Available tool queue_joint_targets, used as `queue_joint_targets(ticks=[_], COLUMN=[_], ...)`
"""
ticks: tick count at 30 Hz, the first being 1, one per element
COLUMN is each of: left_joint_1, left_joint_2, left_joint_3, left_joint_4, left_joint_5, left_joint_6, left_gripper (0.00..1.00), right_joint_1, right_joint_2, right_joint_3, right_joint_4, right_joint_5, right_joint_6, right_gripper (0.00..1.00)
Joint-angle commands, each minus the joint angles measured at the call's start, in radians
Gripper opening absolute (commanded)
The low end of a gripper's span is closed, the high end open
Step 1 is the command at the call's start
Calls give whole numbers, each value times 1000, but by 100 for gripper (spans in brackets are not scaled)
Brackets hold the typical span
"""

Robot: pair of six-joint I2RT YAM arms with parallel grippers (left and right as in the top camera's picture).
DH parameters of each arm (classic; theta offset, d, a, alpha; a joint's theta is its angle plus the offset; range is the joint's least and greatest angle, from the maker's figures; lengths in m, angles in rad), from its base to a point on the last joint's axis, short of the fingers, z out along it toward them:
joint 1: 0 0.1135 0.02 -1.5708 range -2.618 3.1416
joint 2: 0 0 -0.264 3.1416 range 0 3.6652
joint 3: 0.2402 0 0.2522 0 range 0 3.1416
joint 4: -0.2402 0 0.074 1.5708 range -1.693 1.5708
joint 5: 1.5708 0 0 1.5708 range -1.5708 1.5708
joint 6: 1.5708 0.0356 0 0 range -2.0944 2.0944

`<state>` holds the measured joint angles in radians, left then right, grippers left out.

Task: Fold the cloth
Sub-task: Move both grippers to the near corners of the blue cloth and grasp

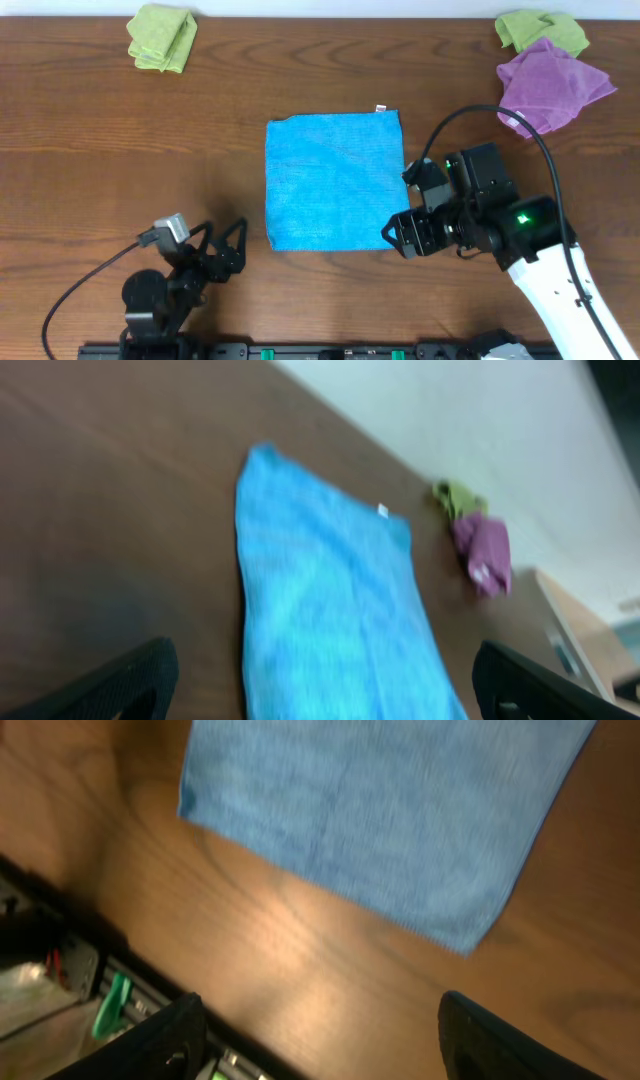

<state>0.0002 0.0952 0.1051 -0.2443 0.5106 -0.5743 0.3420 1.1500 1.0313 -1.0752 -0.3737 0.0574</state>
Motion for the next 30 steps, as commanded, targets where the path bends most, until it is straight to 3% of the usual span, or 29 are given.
queue_joint_targets(ticks=[1, 3, 6, 10, 13, 15, 16, 20, 23, 30], left_joint_1=[6, 6, 6, 6, 5, -2, -10, -122, -177, -183], left_joint_2=[100, 199, 328, 533, 660, 752, 780, 928, 974, 983], left_joint_3=[-22, -22, -22, -3, 43, 103, 128, 282, 356, 367], left_joint_4=[9, 78, 185, 260, 260, 252, 245, 169, 82, 84], left_joint_5=[106, 176, 246, 282, 314, 338, 342, 304, 242, 208], left_joint_6=[47, 47, 47, 48, 74, 74, 74, 107, 108, 107], left_gripper=[95, 95, 95, 95, 96, 96, 96, 96, 96, 96], right_joint_1=[-18, -48, -87, -111, -106, -105, -106, -117, -158, -311], right_joint_2=[-1, 14, 31, 45, 47, 47, 47, 47, 47, 47], right_joint_3=[0, 0, 0, 0, 0, 0, 0, 0, 0, -41], right_joint_4=[16, 16, 26, 79, 109, 146, 155, 161, 160, 158], right_joint_5=[3, 3, -18, -114, -114, -101, -77, 8, 19, -47], right_joint_6=[3, 10, 9, -14, -13, -14, -14, -54, -62, -105], right_gripper=[77, 82, 99, 99, 99, 94, 98, 99, 99, 95])
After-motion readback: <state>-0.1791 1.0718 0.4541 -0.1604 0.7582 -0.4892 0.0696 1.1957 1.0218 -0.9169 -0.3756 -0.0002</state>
